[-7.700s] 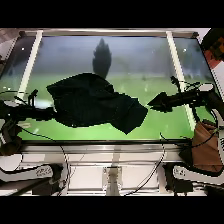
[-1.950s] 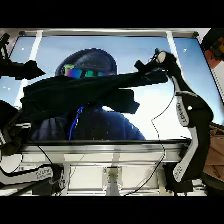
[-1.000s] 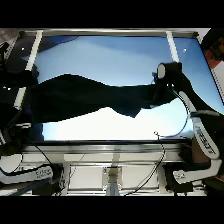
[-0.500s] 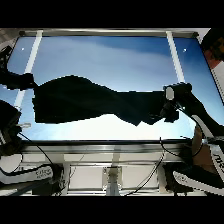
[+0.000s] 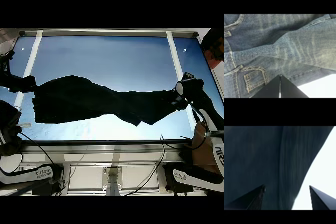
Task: Fold the clothes and pants, and hang the long-sleeved shirts on hangers.
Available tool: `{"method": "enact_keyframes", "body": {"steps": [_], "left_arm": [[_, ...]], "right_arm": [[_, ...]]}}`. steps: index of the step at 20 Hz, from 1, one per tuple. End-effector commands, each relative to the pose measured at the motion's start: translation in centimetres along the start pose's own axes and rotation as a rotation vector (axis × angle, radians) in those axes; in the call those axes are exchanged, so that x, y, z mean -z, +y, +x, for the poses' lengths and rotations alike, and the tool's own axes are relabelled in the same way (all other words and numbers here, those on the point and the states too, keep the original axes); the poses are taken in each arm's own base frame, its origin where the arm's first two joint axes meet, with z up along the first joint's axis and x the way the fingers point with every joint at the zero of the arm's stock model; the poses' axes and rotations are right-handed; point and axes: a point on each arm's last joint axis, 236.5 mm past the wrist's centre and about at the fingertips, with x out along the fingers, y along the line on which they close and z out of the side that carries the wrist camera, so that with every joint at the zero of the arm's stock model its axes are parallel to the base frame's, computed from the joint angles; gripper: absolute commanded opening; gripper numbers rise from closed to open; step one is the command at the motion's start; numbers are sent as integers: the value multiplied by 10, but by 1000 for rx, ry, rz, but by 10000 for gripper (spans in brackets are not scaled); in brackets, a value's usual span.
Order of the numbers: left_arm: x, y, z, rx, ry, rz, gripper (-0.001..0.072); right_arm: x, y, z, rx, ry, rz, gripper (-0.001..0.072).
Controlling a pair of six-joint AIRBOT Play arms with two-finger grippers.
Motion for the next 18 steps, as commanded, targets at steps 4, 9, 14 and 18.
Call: {"method": "enact_keyframes", "body": {"steps": [4, 9, 14, 18], "left_arm": [[0, 0, 0, 1, 2, 0, 35], [0, -1, 0, 4, 2, -1, 35], [1, -3, 0, 11, 5, -2, 35], [3, -5, 0, 20, 11, -3, 35]], "right_arm": [[-38, 27, 62, -93, -76, 123, 615], [-62, 21, 76, -90, -113, 220, 610], [-69, -12, 80, -30, -91, 269, 541], [-68, -17, 80, -13, -83, 247, 541]]}}
